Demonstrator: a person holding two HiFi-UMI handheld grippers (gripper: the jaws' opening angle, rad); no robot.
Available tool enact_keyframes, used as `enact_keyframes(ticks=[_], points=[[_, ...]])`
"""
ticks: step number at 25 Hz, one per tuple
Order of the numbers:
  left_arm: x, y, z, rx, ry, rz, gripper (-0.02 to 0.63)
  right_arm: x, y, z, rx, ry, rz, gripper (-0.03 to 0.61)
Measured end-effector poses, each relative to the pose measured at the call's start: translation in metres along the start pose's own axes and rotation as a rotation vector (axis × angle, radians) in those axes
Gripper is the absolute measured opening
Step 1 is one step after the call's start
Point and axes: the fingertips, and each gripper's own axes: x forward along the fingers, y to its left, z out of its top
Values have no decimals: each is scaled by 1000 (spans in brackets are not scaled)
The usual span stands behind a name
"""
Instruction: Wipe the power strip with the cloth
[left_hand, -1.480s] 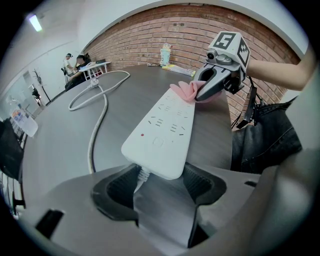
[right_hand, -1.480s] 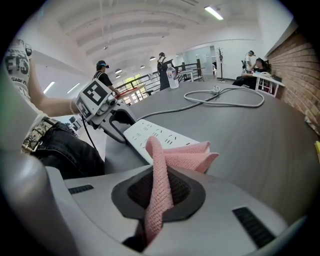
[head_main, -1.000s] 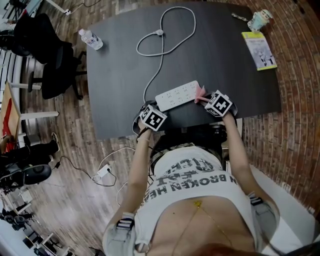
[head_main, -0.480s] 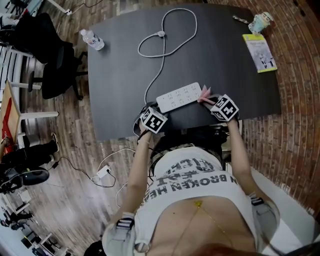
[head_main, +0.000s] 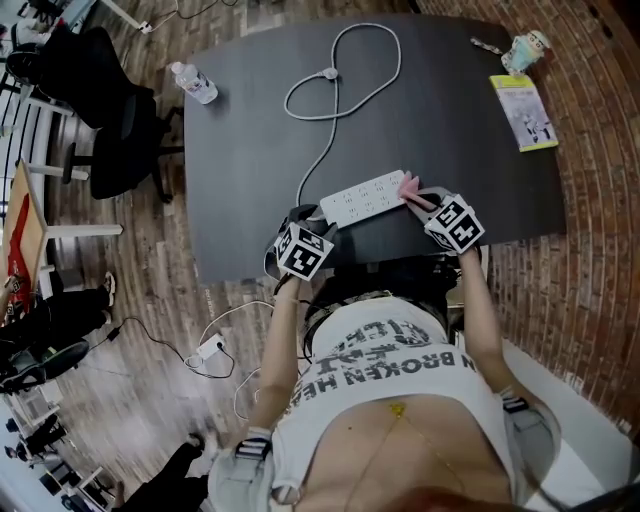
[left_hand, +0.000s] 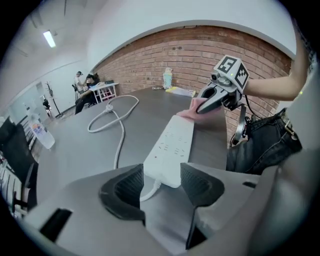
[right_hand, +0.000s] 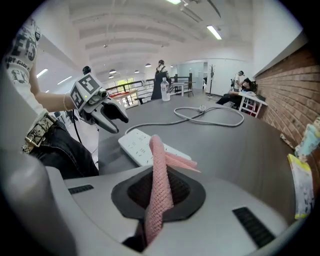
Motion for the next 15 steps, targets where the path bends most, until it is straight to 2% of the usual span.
enact_keyframes(ticks=[3, 6, 9, 15], points=[[-11, 0, 18, -9, -88, 9, 182, -6, 3, 23, -36, -77, -19, 17], [-16, -5, 33, -27, -173, 6, 39, -9, 7, 40, -67, -118, -44, 17], [-27, -10, 48, -66, -235, 4, 15, -12, 13, 59, -86, -166, -55, 17], [-47, -15, 81, -120, -367, 0, 8, -20, 29, 100, -70, -306, -45, 17]])
